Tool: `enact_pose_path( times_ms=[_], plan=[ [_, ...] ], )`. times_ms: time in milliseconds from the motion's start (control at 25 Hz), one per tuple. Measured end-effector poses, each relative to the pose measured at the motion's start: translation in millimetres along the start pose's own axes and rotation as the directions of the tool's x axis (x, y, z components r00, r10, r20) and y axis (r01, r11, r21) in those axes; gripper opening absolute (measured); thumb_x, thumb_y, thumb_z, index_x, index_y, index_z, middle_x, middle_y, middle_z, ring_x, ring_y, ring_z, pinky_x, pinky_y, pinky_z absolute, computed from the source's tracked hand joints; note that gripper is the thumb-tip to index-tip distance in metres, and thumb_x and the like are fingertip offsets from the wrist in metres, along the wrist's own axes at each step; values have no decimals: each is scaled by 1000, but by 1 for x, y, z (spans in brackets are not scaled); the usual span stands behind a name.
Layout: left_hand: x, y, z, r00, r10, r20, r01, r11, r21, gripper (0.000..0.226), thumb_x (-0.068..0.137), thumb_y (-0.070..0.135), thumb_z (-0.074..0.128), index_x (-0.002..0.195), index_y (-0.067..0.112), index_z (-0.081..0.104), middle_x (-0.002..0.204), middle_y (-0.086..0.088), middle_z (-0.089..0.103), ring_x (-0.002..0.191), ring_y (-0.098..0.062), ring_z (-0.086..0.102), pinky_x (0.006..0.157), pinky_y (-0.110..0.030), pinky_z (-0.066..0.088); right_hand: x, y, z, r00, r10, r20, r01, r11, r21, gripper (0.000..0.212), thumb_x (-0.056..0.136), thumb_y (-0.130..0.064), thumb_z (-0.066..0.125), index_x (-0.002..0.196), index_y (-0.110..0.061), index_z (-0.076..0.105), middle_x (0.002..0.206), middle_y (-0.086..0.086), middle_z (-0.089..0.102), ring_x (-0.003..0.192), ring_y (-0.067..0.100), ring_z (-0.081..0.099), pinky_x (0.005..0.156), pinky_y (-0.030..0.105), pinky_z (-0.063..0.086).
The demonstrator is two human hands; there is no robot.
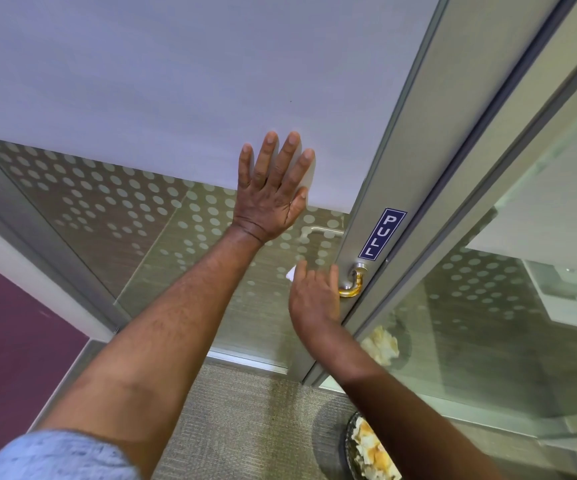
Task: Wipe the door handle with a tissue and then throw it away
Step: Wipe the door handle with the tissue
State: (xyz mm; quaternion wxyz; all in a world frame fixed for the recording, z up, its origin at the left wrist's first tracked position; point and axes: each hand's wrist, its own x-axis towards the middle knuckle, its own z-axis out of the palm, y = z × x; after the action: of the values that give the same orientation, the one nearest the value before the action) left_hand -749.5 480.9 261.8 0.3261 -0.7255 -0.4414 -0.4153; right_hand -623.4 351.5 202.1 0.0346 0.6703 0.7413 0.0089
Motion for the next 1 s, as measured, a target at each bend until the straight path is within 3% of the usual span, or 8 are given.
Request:
enact_pose_path(
  times_ms=[120,280,440,600,680,760,840,1000],
  plan=[
    [-1,-1,2,1000,5,-11,-5,1000,1,69,105,41,34,166,22,8,173,1,-21,160,-25,-19,129,-54,-8,-20,29,18,984,-96,-150,88,995,-56,45,95,-1,46,139,-8,43,111,7,58,108,28,56,126,53,13],
    [-1,0,3,1000,3,-19,-3,1000,-11,69,105,40,36,166,23,7,173,1,-21,160,-25,-18,129,-54,-8,-8,49,9,986,-158,-48,152,982,-113,17,106,-21,35,107,-16,51,90,5,59,92,29,63,116,49,26],
    [-1,1,2,1000,10,-14,-11,1000,-13,75,105,40,36,166,25,-6,173,1,-22,160,-26,-20,129,-54,-9,12,53,-7,976,-204,70,214,958,-188,59,103,-64,23,87,-20,58,62,-2,56,55,21,51,97,44,32],
    [-1,1,1,1000,8,-9,-8,1000,-22,74,106,40,34,166,25,-7,173,2,-23,160,-25,-20,128,-54,-8,16,44,-7,984,-175,-15,173,981,-89,68,109,-52,15,71,-21,62,52,-1,46,51,21,46,95,46,37],
    [-1,1,1,1000,7,-5,-7,1000,-29,73,106,41,33,166,25,-6,173,2,-23,160,-25,-20,128,-54,-8,3,42,4,977,-121,-175,127,992,21,59,109,-47,19,78,-20,62,66,0,58,67,22,55,96,45,37],
    [-2,0,2,1000,9,-5,-9,1000,-30,72,107,41,32,166,25,-5,173,2,-22,160,-25,-19,128,-54,-9,-17,49,25,945,-133,-298,160,985,69,37,104,-41,33,107,-17,61,93,1,61,91,24,56,106,47,35],
    [-2,0,3,1000,8,-6,-8,999,-31,72,107,41,32,166,25,-5,173,1,-21,160,-25,-19,129,-54,-9,-28,65,45,922,-185,-340,192,981,-13,40,100,-33,42,133,-14,53,110,4,60,107,26,56,118,52,30],
    [-3,-1,7,1000,9,-8,-9,1000,-15,73,106,41,34,166,25,-3,173,1,-20,161,-26,-17,129,-54,-9,-24,91,45,889,-266,-372,221,962,-159,38,93,-3,47,130,-12,53,102,5,60,104,28,57,122,53,20]
  ],
)
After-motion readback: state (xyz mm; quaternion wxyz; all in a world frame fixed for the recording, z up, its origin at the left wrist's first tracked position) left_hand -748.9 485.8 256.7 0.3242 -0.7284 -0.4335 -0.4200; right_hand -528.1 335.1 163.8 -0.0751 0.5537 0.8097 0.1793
